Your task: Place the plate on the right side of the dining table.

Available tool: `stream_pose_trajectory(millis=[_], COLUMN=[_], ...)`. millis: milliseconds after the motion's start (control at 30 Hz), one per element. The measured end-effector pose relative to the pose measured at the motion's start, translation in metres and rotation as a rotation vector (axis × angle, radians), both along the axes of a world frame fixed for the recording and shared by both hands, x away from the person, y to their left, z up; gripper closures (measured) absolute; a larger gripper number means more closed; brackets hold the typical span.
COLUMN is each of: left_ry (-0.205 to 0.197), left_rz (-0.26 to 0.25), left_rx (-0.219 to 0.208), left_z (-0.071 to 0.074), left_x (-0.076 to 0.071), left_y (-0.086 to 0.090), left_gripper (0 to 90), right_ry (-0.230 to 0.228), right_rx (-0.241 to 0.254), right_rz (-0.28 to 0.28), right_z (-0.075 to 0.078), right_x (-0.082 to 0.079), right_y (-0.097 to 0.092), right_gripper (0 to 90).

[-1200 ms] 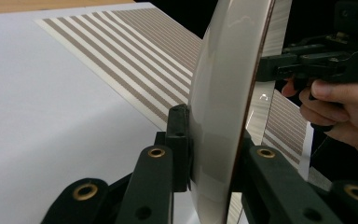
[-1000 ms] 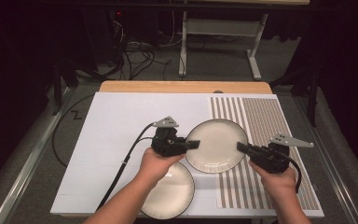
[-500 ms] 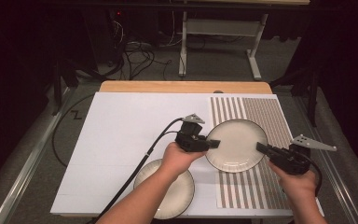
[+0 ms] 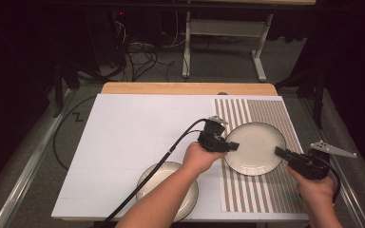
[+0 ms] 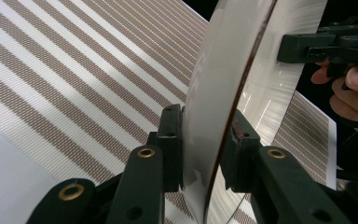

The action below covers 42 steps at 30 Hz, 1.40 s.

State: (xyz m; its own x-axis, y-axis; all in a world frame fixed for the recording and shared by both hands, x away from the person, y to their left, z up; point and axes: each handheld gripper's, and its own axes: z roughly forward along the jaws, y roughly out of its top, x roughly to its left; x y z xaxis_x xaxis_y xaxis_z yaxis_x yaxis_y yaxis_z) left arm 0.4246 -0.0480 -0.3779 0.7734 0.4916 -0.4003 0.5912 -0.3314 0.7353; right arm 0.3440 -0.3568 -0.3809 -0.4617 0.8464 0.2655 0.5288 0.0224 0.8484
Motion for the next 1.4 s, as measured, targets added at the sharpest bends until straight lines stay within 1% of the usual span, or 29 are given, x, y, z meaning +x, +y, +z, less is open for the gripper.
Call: stream_pose_trajectory(millis=[200,333,400,500,733,933,1167,1233,1267,1333,1400], left_ry=[-0.001,0.005,0.000,0.000,0.003,0.008,0.007,0.006,-0.001,-0.002,-0.012], left_rz=[0.001,0.004,0.005,0.008,0.020,0.024,0.029,0.039,0.049,0.072,0.076], left_rx=[0.010,0.019,0.023,0.025,0.021,0.006,0.007,0.015,0.026,0.028,0.025], left_z=[-0.003,-0.007,-0.008,-0.011,-0.017,-0.020,-0.022,-0.022,-0.022,-0.022,-0.020], left_x=[0.005,0.010,0.012,0.015,0.021,0.022,0.023,0.024,0.024,0.025,0.026], left_y=[-0.017,-0.024,-0.027,-0.029,-0.028,-0.031,-0.034,-0.035,-0.036,-0.035,-0.033], left_gripper=[71.8,71.4,71.1,70.7,69.2,68.9,68.2,67.0,65.9,57.6,52.1], right_ry=[0.007,0.011,0.014,0.012,0.000,-0.010,-0.015,-0.017,-0.019,-0.023,-0.016], right_rx=[0.001,0.001,0.003,0.000,-0.026,-0.039,-0.050,-0.049,-0.050,-0.044,-0.054], right_rz=[-0.034,-0.053,-0.062,-0.066,-0.076,-0.081,-0.085,-0.084,-0.081,-0.080,-0.098], right_z=[-0.003,-0.008,-0.010,-0.012,-0.014,-0.014,-0.016,-0.016,-0.016,-0.016,-0.018], right_x=[0.002,0.005,0.006,0.008,0.013,0.013,0.013,0.012,0.012,0.012,0.011], right_y=[-0.013,-0.019,-0.021,-0.023,-0.020,-0.021,-0.023,-0.023,-0.023,-0.023,-0.024], right_gripper=[85.6,85.4,85.4,85.4,85.5,85.4,85.4,85.6,85.7,86.4,85.6])
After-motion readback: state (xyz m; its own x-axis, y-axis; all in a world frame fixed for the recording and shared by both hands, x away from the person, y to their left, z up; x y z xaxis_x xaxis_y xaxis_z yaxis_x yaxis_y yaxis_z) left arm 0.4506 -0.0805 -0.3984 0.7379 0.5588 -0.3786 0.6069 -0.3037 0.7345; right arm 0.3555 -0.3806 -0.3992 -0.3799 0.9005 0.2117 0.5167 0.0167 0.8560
